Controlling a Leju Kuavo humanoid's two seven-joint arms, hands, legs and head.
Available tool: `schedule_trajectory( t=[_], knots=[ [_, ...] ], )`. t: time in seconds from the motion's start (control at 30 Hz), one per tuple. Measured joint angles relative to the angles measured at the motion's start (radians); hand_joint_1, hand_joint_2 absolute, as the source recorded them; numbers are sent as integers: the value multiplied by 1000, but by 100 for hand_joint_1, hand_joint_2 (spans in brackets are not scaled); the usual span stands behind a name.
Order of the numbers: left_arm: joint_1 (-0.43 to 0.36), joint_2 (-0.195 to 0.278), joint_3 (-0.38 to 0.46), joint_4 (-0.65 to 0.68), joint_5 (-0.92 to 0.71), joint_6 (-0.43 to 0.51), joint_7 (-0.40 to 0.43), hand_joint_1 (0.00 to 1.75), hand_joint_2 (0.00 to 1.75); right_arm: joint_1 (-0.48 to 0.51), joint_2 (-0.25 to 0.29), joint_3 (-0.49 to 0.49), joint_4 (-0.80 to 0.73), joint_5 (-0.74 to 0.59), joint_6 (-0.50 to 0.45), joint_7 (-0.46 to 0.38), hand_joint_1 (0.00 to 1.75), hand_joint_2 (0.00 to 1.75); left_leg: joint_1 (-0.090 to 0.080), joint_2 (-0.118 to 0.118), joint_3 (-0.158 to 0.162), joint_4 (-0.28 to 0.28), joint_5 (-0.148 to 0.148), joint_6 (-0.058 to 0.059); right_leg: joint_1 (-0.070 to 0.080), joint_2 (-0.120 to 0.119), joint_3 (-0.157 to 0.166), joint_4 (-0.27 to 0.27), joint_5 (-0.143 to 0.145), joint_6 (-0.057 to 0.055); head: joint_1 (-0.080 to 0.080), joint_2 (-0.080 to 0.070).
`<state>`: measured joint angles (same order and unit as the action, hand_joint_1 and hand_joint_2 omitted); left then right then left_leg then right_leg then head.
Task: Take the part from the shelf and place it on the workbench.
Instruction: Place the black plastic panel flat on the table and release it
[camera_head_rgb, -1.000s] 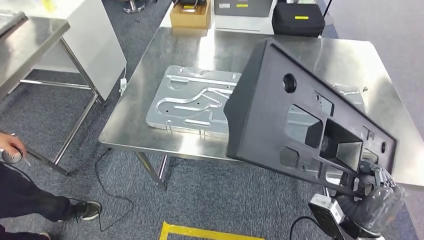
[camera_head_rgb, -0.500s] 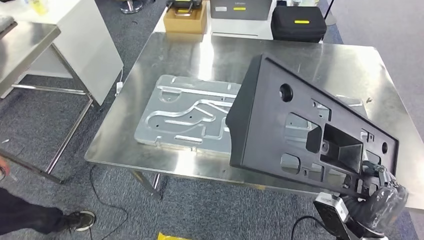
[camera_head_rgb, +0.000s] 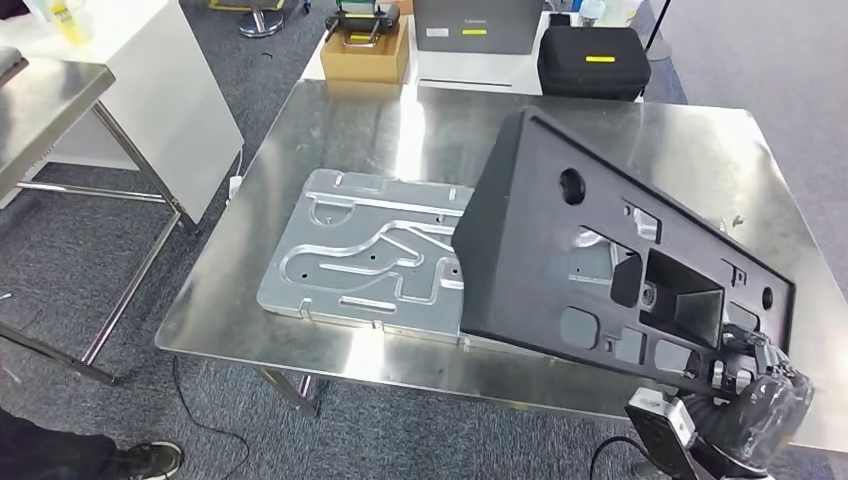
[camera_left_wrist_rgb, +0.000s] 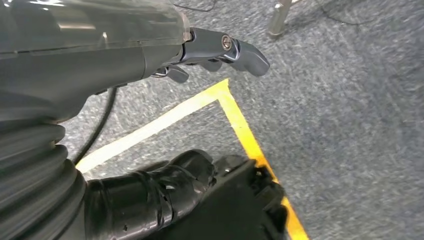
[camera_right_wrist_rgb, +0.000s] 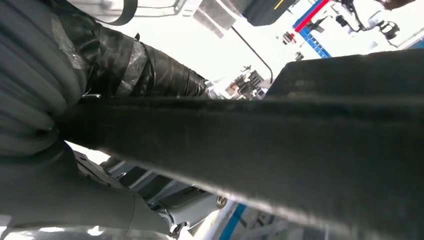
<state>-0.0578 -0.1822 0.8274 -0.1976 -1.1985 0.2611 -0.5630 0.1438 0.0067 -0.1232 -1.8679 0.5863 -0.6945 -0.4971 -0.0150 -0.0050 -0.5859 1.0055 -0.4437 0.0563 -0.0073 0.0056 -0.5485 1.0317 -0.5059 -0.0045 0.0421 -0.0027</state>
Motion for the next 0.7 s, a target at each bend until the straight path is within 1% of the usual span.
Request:
schedule_trajectory(
  t=[0.03,0.07,0.1,0.13,0.17,0.2,0.23,0.27,0.3,0.33,0.37,0.4,0.43,0.47,0.53,0.57,0.6,0.67,0.7],
  knots=[
    [1,0,0,0,0,-1,-1,0,175,0,0,0,0,0,0,0,170,175,4,1,10,-13,6,1,1,-1,-1,10,-9,4,0,0],
    [0,-1,0,0,0,-3,-2,0,175,0,0,0,0,0,0,-1,164,175,8,3,19,-25,10,2,1,-1,-13,40,-28,9,1,0],
    [-1,-1,0,0,-1,-5,-3,0,175,0,0,0,0,0,0,-1,160,175,9,4,25,-31,10,2,-1,-2,-37,89,-54,12,1,0],
    [-2,-1,0,0,-3,-7,-3,0,175,0,0,0,1,-1,0,-1,155,175,9,3,27,-32,7,3,-4,-2,-71,151,-83,17,1,0],
    [-2,-1,-1,0,-6,-8,-3,0,175,0,0,0,2,-1,0,-1,155,175,9,3,29,-30,4,3,-7,-2,-106,210,-104,21,1,0],
    [-2,-1,-1,0,-10,-8,-2,0,175,1,0,0,5,0,0,0,157,175,10,3,30,-27,-1,2,-10,-2,-131,246,-108,26,1,0],
    [-1,-1,-2,0,-14,-8,0,0,131,2,0,0,8,3,0,2,159,175,11,3,32,-22,-7,-1,-14,-2,-140,249,-93,31,1,0],
    [0,-1,-2,0,-15,-7,3,0,87,1,0,0,11,9,0,2,161,175,14,2,35,-15,-15,-4,-18,-3,-131,217,-60,35,1,0],
    [0,-1,-2,0,-17,-5,6,0,44,0,0,0,14,22,0,3,164,175,17,1,37,-6,-24,-9,-23,-4,-108,157,-20,39,1,0],
    [1,-1,-2,0,-18,-2,10,0,0,-3,0,0,18,41,0,5,164,175,18,0,38,3,-33,-15,-24,-4,-84,103,6,42,2,0],
    [0,-1,-3,0,-19,0,14,0,0,-7,0,0,22,66,0,6,165,175,18,-1,36,13,-41,-21,-25,-3,-65,59,22,40,3,0],
    [-1,-2,-3,0,-21,3,19,0,0,-11,0,1,27,97,0,9,165,175,17,-2,33,21,-47,-27,-24,-3,-56,36,25,36,3,0],
    [-2,-2,-3,0,-24,6,24,0,0,-16,1,2,32,130,0,13,165,175,16,-3,31,23,-49,-33,-20,-2,-55,35,19,30,3,0],
    [-3,-2,-4,0,-27,9,28,0,0,-21,1,3,37,165,0,17,166,175,15,-3,30,26,-51,-37,-19,-1,-55,32,20,22,2,0],
    [-4,-2,-5,0,-34,11,33,0,0,-37,2,5,46,235,0,27,166,175,18,-2,25,37,-62,-45,-19,-2,-54,30,19,9,2,0],
    [-5,-2,-6,0,-37,12,33,0,0,-49,3,5,50,276,0,34,166,175,19,-1,13,65,-79,-49,-20,-2,-53,29,19,3,2,0],
    [-6,-2,-8,0,-40,12,34,0,0,-63,4,5,55,316,0,41,166,175,20,-1,-9,112,-104,-54,-20,-3,-51,28,19,-2,1,0],
    [-7,-2,-11,0,-48,11,35,0,0,-88,7,5,65,396,0,55,166,175,21,-1,-76,241,-157,-58,-18,-4,-49,28,16,-7,1,0],
    [-7,-3,-13,0,-51,11,37,0,0,-98,8,5,71,432,0,61,166,175,21,-1,-106,292,-168,-58,-16,-5,-48,28,15,-9,1,0]
  ],
)
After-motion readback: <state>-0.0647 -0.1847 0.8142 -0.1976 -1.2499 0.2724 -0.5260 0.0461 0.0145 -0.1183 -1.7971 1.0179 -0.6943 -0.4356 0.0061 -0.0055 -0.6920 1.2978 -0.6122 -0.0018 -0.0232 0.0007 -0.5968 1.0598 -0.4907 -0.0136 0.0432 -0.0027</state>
